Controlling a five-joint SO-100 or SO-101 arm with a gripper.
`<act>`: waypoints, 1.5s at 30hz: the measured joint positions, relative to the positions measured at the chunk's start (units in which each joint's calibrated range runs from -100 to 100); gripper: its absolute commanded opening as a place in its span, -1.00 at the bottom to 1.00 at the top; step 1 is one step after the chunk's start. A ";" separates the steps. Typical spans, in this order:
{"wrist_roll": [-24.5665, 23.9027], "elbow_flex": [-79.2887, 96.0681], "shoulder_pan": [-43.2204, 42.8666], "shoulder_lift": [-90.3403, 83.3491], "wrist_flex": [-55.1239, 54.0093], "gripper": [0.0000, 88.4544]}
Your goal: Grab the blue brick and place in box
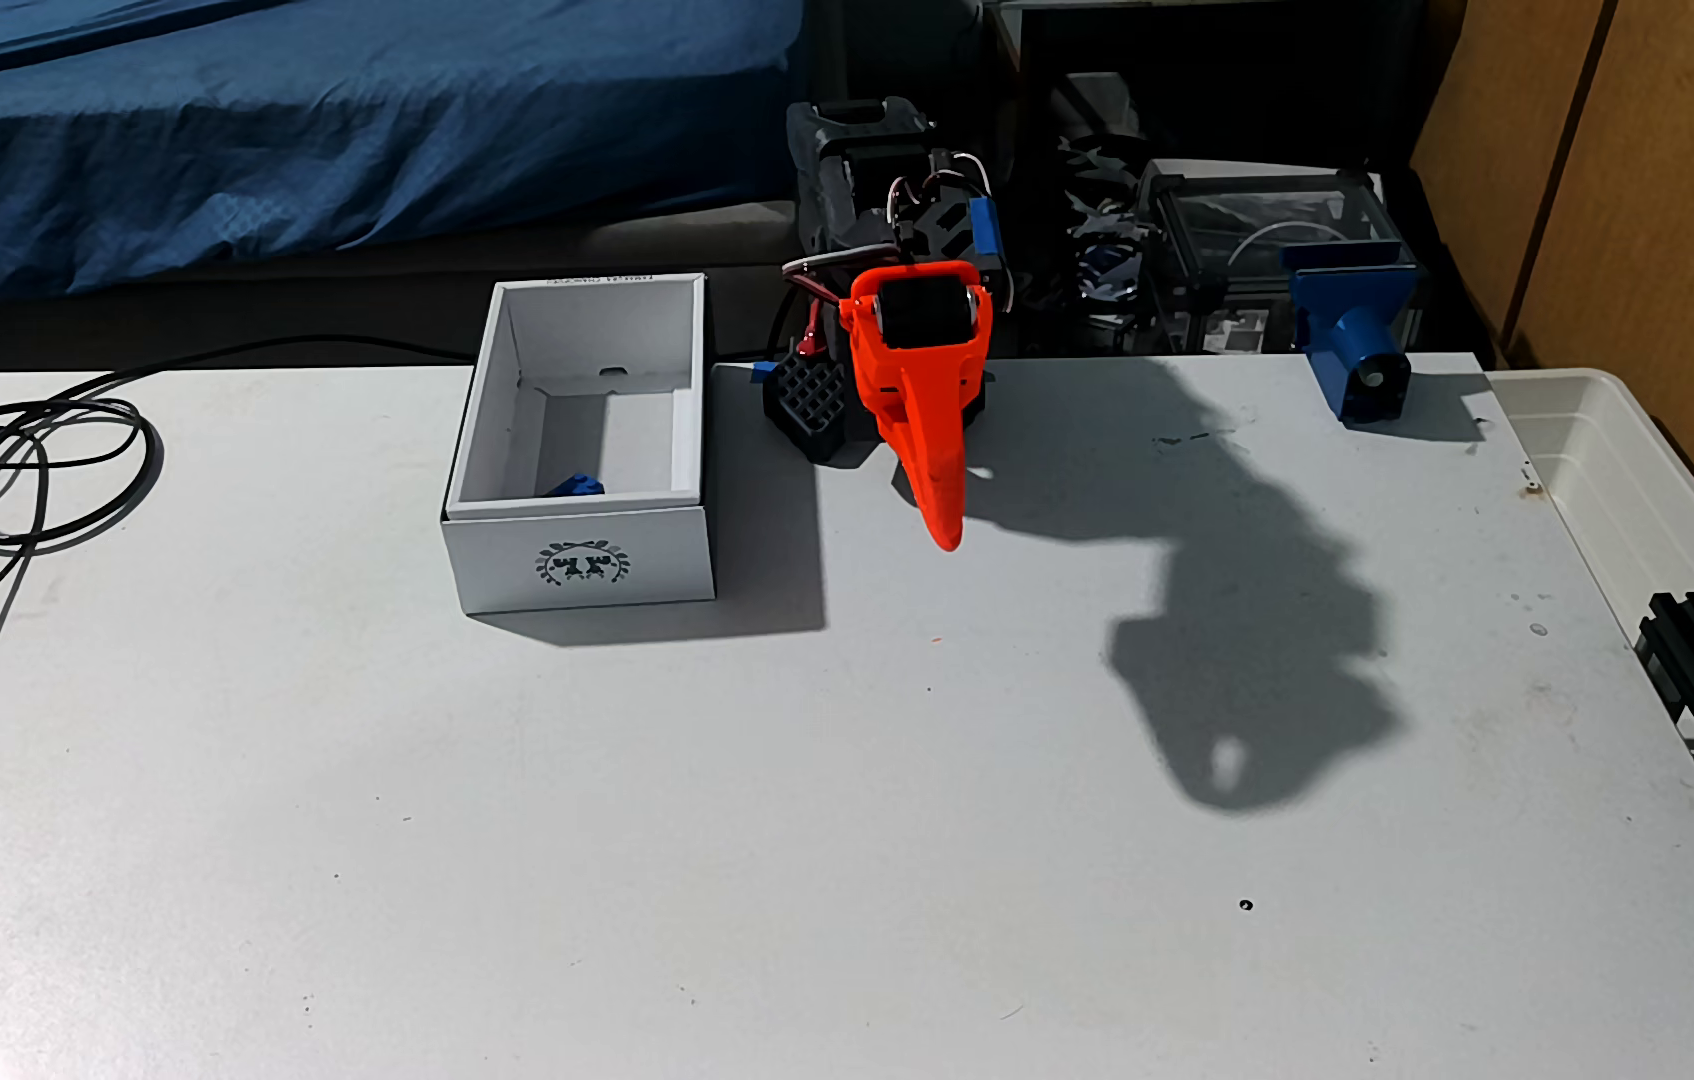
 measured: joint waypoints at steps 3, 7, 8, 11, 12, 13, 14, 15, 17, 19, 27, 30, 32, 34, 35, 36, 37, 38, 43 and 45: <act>0.00 0.00 -0.15 0.00 0.44 -0.98; 0.00 0.00 -0.15 0.00 0.79 -0.98; 0.00 0.00 -0.15 0.00 1.58 -0.98; 0.00 0.00 -0.15 0.00 3.95 -0.98; 0.00 0.00 -0.15 0.00 4.66 -0.98; 0.00 0.00 -0.15 0.00 5.36 -0.98; 0.00 0.00 -0.15 0.00 5.97 -0.98; 0.00 0.00 -0.15 0.00 6.59 -0.98; 0.00 0.00 -0.15 0.00 7.82 -0.98; 0.05 0.00 -0.15 0.00 9.40 -0.98; 0.11 0.00 -0.15 0.00 12.91 -0.98; 0.11 0.00 -0.15 0.00 12.91 -0.98; 0.11 0.09 -0.15 0.00 12.91 -0.98; 0.11 0.09 -0.15 0.00 12.91 -0.98; 0.11 0.09 -0.15 0.00 12.91 -0.98; 0.11 0.09 -0.15 0.00 12.91 -0.98; 0.11 0.09 -0.15 0.00 12.91 -0.98; 0.11 0.09 -0.15 0.00 12.91 -0.98; 0.11 0.09 -0.15 0.00 12.91 -0.98; 0.11 0.09 -0.15 0.00 12.91 -0.98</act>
